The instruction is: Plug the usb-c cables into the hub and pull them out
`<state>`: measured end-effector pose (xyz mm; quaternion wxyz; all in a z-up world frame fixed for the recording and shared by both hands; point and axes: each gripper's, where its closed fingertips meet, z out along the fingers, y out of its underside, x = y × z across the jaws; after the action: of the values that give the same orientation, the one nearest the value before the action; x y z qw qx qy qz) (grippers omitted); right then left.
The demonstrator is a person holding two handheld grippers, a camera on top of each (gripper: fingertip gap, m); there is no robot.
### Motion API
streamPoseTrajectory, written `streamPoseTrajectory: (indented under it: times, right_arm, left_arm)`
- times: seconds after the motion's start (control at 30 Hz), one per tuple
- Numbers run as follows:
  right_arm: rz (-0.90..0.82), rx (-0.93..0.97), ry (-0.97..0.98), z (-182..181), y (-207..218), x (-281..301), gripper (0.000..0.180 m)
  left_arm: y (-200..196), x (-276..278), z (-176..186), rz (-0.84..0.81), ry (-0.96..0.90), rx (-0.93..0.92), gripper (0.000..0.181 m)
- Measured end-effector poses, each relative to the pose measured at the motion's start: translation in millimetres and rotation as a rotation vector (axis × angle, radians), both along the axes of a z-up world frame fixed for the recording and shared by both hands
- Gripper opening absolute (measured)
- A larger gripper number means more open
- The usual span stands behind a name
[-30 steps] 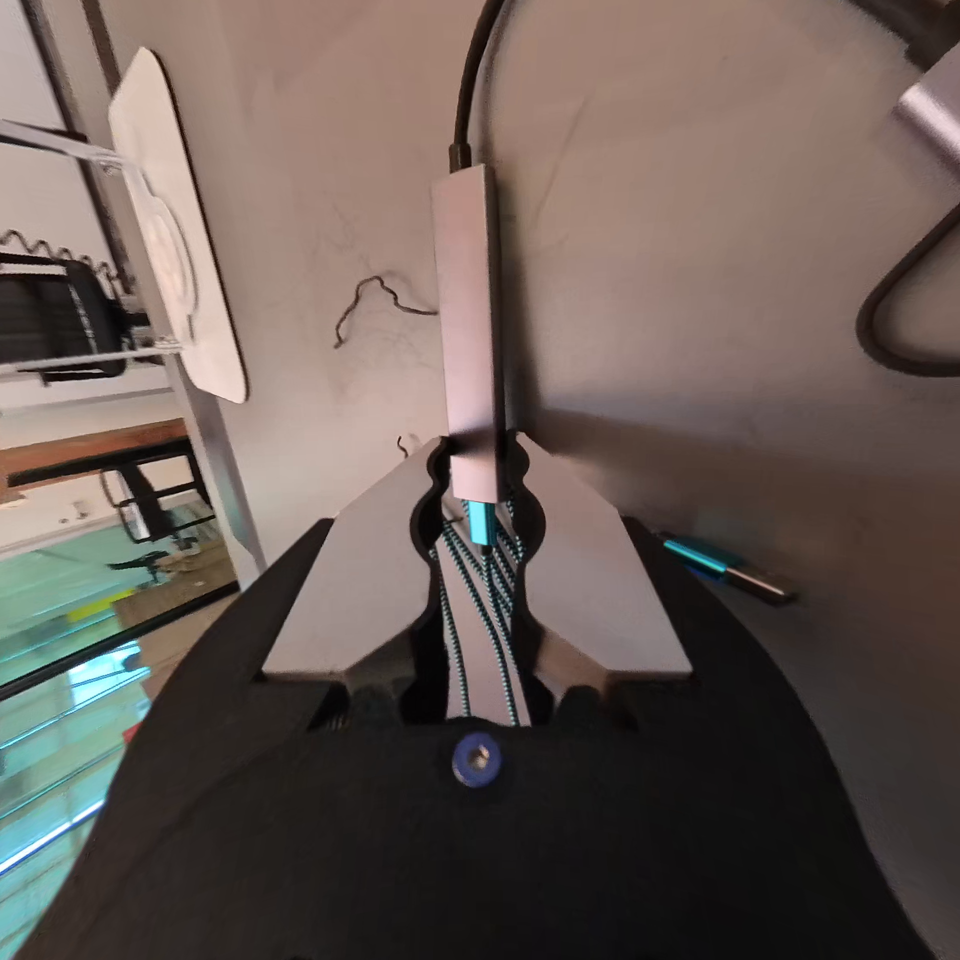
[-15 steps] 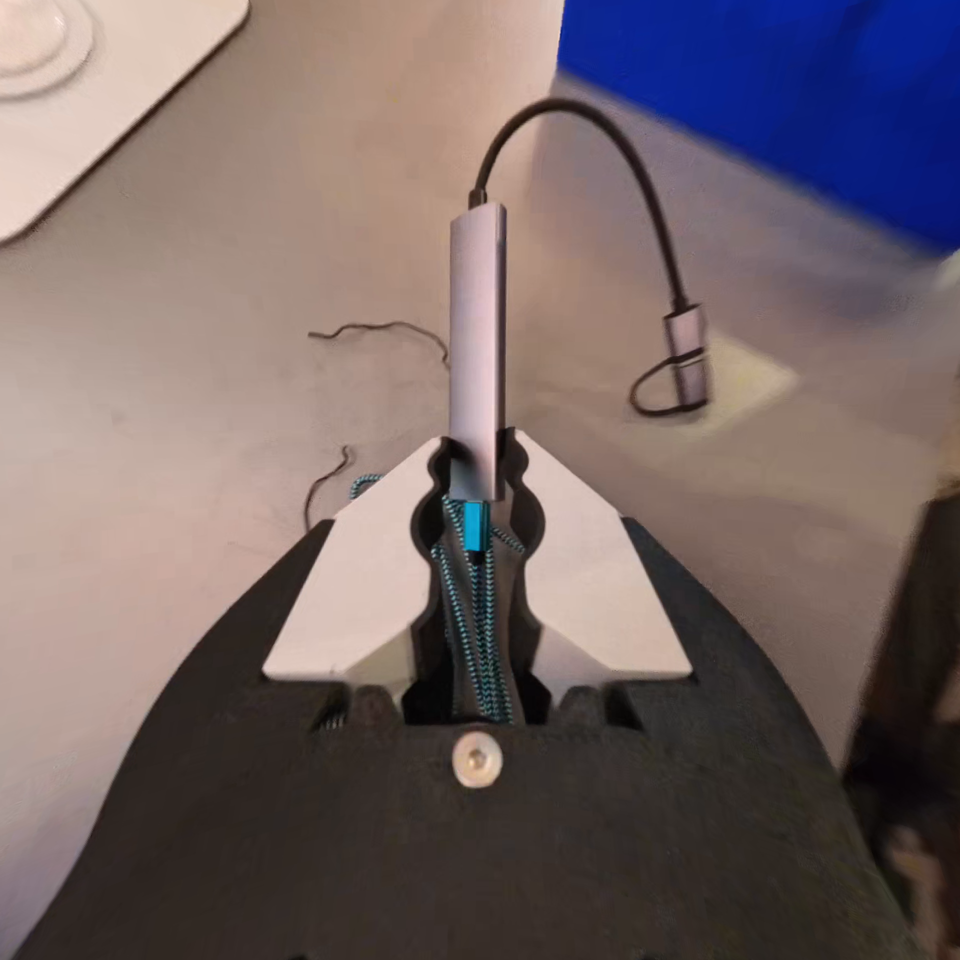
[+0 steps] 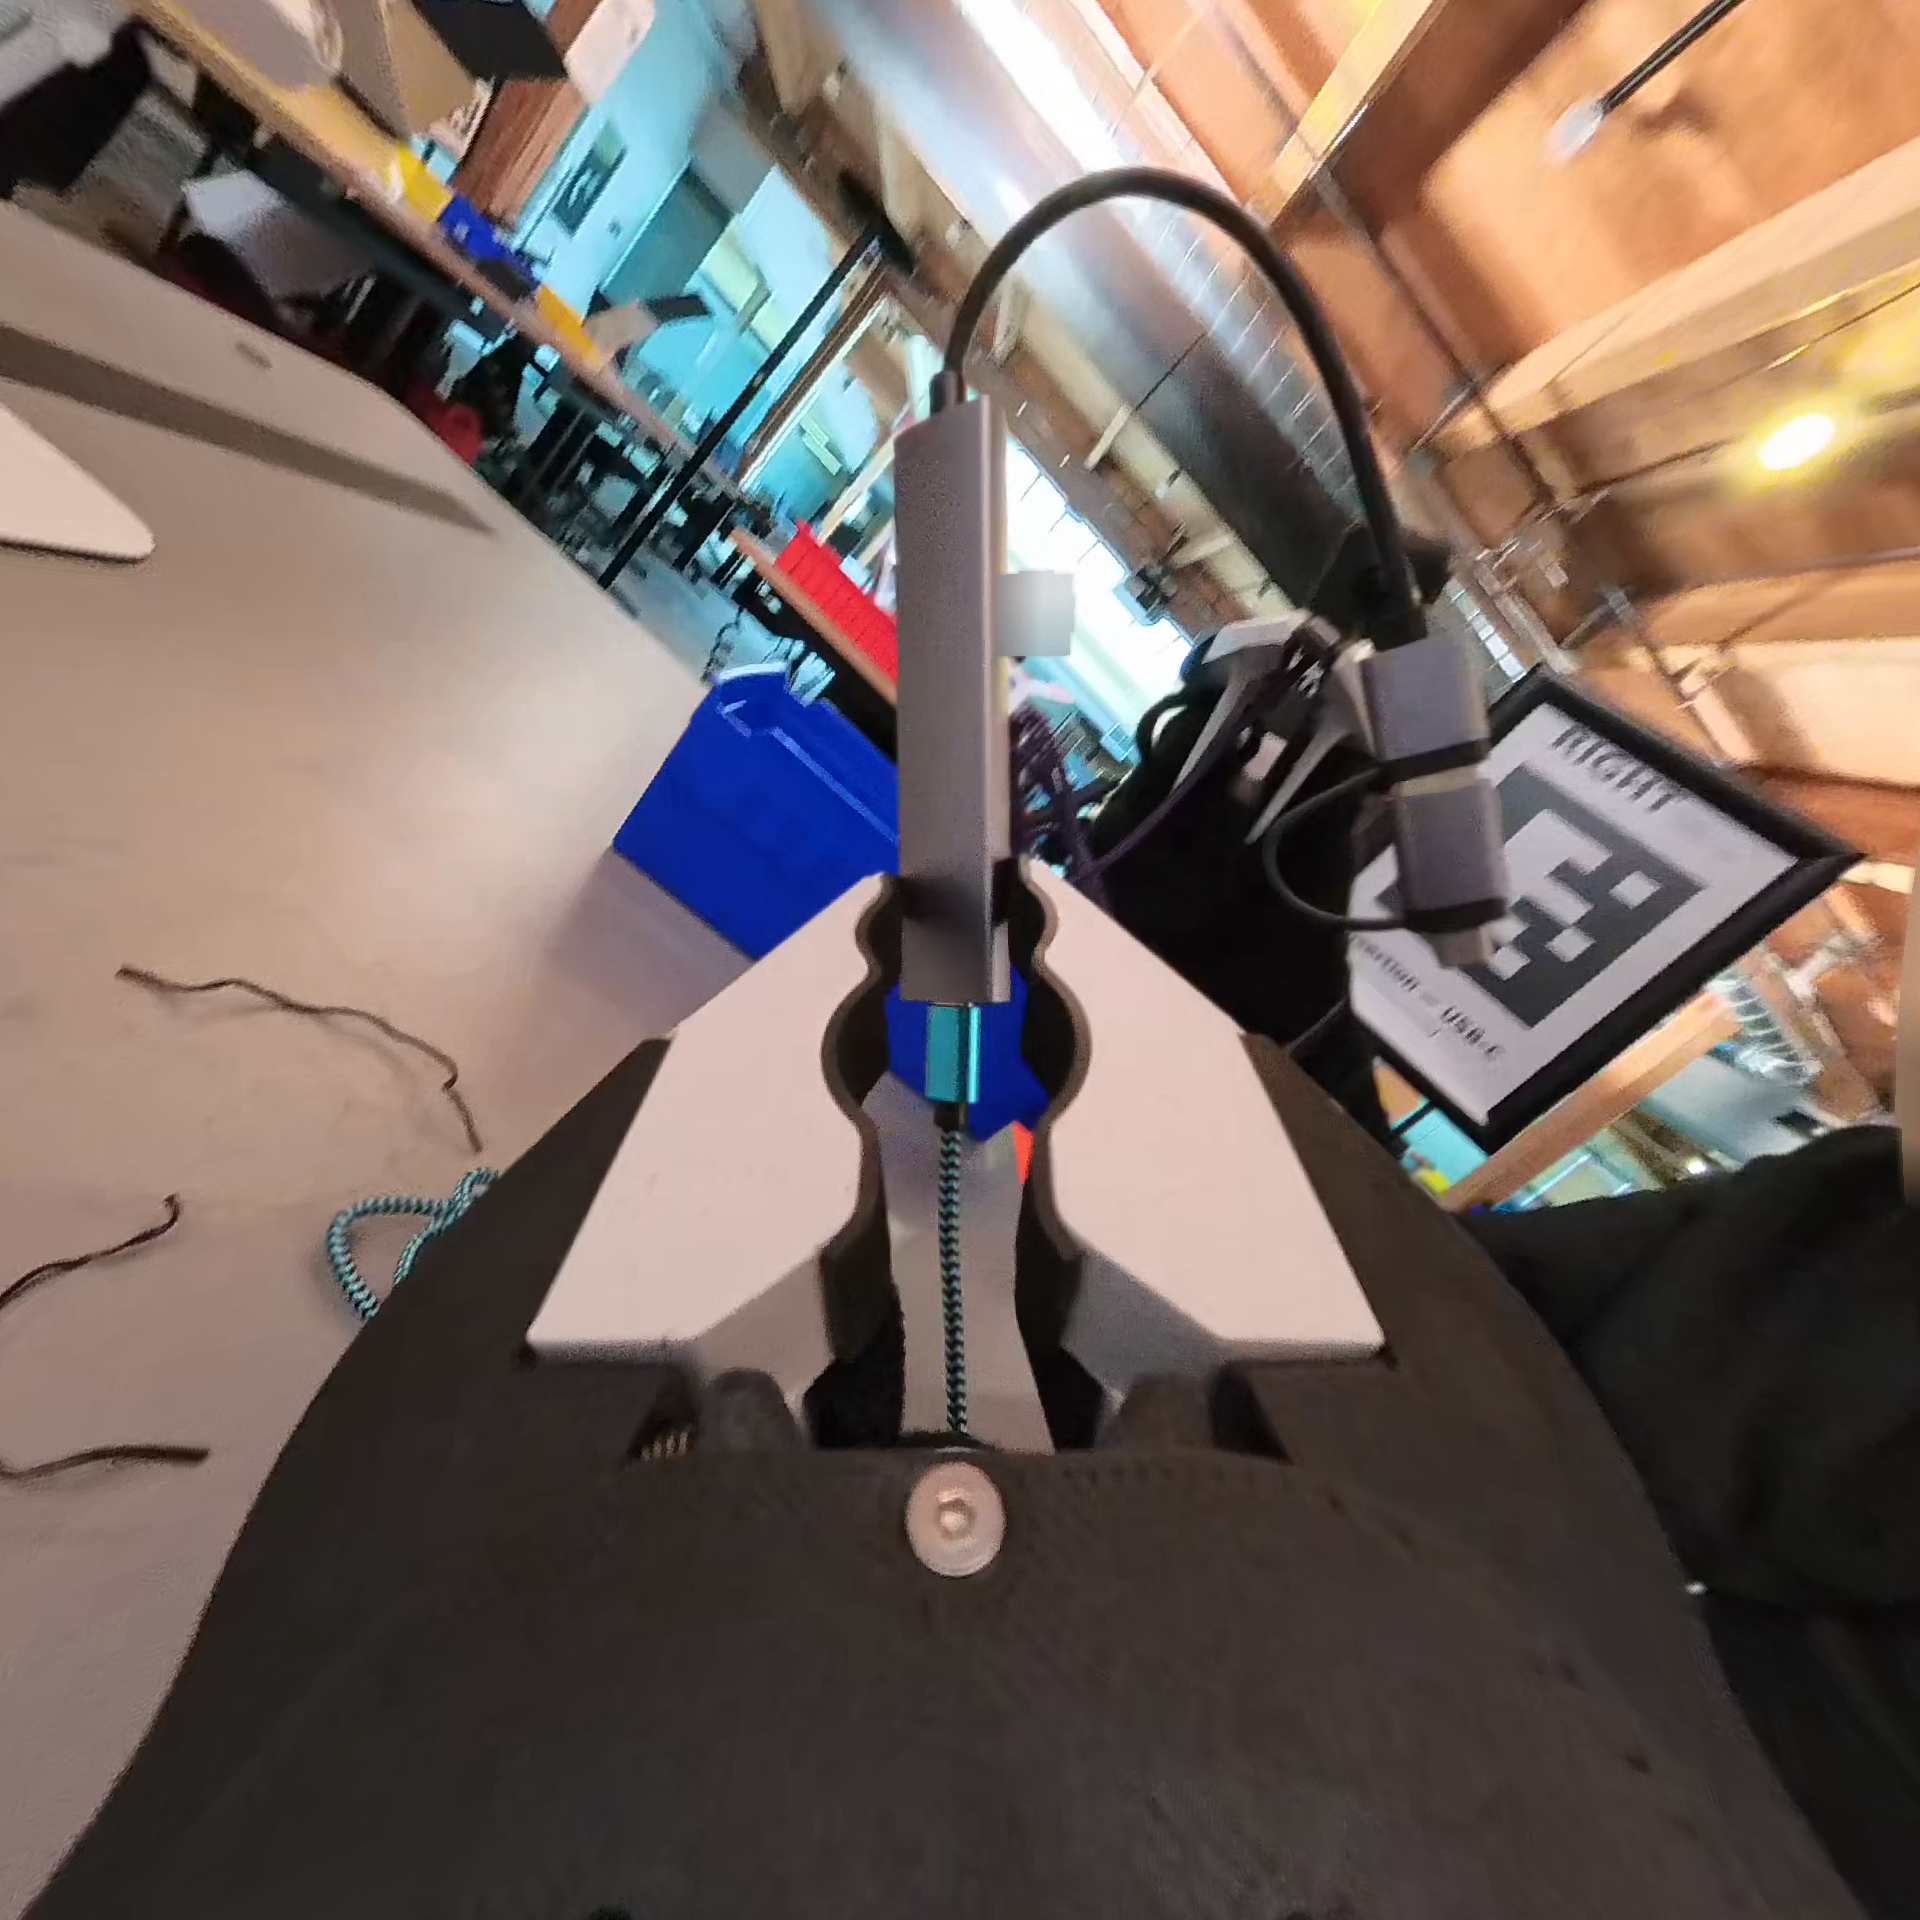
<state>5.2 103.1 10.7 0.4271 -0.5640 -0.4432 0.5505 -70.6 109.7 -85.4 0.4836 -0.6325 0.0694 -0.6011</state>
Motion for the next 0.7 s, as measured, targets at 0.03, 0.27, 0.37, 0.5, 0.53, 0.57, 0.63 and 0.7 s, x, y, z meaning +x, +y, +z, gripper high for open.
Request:
streamPoseTrajectory:
  times: [0.03,0.27,0.37,0.5,0.53,0.57,0.63,0.7]
  right_arm:
    - [0.002,0.001,-0.002,-1,-1,-1,0.008]
    - [0.029,0.086,0.0,-3,-11,-10,0.008]
    - [0.049,0.148,0.006,0,-21,-16,0.007]
    - [0.056,0.154,-0.023,-8,-24,-23,0.008]
    - [0.054,0.143,-0.032,-11,-23,-25,0.008]
    - [0.051,0.138,-0.037,-15,-21,-26,0.008]
    - [0.049,0.124,-0.044,-20,-20,-27,0.008]
    - [0.049,0.12,-0.051,-24,-19,-29,0.008]
  left_arm:
    - [0,-2,4,0.003,-0.035,0.012,0.018]
    - [-28,-2,54,-0.091,-0.256,0.175,0.018]
    - [-38,1,69,-0.132,-0.313,0.227,0.018]
    - [-39,15,58,-0.208,-0.292,0.172,0.018]
    - [-38,17,53,-0.215,-0.283,0.154,0.018]
    - [-37,19,49,-0.219,-0.284,0.143,0.018]
    - [-37,19,42,-0.235,-0.299,0.127,0.018]
    - [-35,16,40,-0.237,-0.337,0.115,0.018]
